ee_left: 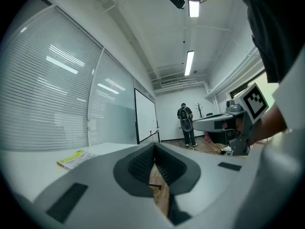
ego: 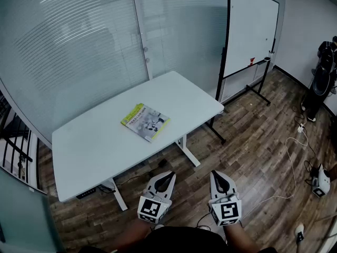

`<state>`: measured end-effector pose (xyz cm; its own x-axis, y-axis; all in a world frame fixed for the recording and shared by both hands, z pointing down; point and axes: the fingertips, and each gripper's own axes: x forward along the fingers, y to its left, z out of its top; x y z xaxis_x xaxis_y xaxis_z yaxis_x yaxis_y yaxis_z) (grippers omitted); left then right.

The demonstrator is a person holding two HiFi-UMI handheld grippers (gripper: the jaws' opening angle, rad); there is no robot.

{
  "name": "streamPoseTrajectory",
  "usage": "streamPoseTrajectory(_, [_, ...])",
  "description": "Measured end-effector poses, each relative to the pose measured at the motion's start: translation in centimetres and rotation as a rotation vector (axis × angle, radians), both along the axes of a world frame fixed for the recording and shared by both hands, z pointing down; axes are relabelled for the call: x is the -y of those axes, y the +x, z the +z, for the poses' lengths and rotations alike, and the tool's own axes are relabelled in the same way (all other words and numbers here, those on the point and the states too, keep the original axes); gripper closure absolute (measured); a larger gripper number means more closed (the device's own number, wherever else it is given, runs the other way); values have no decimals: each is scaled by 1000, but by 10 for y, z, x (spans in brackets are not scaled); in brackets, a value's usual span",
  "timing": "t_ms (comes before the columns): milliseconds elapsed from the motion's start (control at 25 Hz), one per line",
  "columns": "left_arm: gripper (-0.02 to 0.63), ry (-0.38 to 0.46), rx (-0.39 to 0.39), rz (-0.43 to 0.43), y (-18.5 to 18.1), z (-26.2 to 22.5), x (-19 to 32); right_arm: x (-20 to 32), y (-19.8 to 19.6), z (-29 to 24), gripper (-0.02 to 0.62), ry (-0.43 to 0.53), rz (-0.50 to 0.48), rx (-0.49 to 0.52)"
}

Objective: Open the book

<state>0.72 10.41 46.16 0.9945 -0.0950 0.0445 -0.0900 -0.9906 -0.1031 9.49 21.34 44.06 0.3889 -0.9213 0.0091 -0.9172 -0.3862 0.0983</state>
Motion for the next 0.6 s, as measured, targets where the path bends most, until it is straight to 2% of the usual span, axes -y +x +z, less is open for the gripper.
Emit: streamPoseTrajectory(600, [591,3,20,12,9,5,-15,-10,8,4,591,8,3,12])
